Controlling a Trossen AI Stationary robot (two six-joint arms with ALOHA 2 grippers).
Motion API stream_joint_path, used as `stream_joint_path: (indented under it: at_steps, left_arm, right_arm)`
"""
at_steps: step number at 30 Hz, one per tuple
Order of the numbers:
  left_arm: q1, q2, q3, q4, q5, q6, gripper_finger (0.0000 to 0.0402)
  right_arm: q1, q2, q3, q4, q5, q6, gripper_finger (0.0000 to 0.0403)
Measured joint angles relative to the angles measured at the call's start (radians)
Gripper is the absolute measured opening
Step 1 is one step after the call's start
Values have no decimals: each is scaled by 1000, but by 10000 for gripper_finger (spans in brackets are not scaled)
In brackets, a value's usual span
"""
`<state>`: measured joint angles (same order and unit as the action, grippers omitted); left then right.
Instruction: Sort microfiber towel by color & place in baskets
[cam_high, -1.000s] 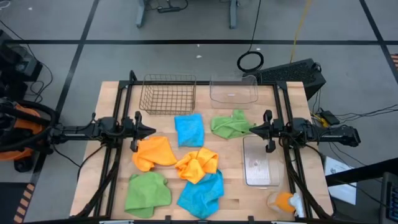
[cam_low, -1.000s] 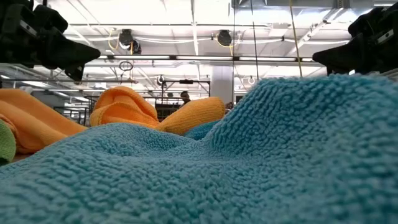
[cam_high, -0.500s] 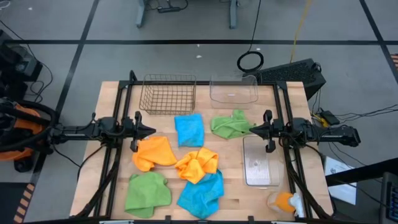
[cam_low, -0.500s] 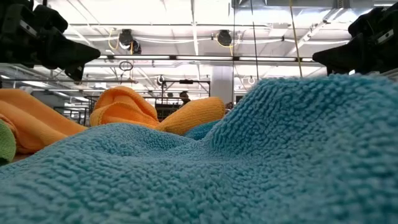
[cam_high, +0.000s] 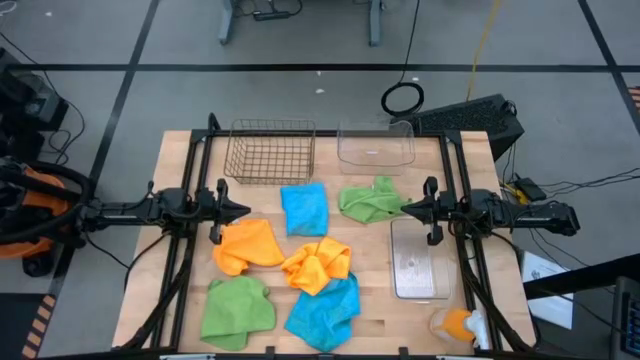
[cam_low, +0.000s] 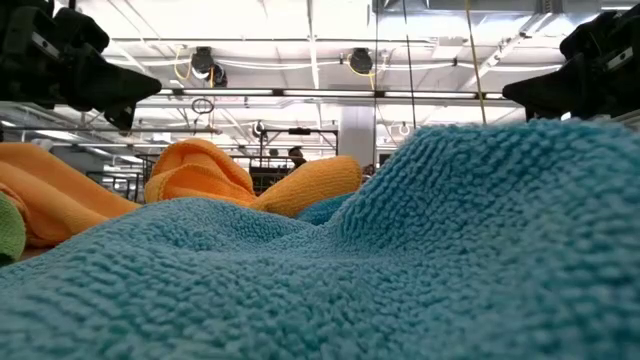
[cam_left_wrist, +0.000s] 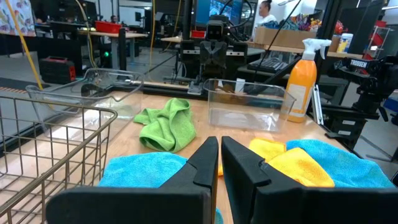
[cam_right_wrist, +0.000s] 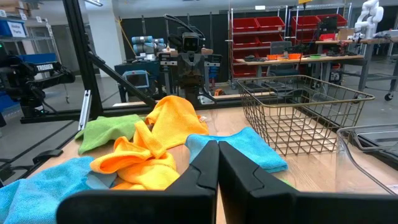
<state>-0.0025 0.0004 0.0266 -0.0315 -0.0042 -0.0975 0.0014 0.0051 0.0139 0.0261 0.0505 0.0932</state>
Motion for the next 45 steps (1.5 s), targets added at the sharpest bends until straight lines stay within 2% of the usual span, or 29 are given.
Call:
stream_joint_path:
  at_steps: [19, 24, 35, 38, 41, 45]
  left_arm:
    - [0, 0, 0, 0, 0, 0, 28]
    - [0, 0, 0, 4, -16, 108, 28]
    - [0, 0, 0, 6, -21, 105, 28]
    - [0, 0, 0, 6, -22, 105, 28]
    - [0, 0, 0, 7, -22, 105, 28]
    - [0, 0, 0, 7, -22, 105, 28]
  right_arm:
    - [0, 0, 0, 0, 0, 0, 0]
    - [0, 0, 0, 4, 0, 0, 0]
    - [0, 0, 0, 7, 2, 28, 0]
    - [0, 1, -4, 60, 6, -8, 0]
    - [2, 0, 13, 120, -24, 11, 0]
    - [3, 20, 75, 113, -56, 11, 0]
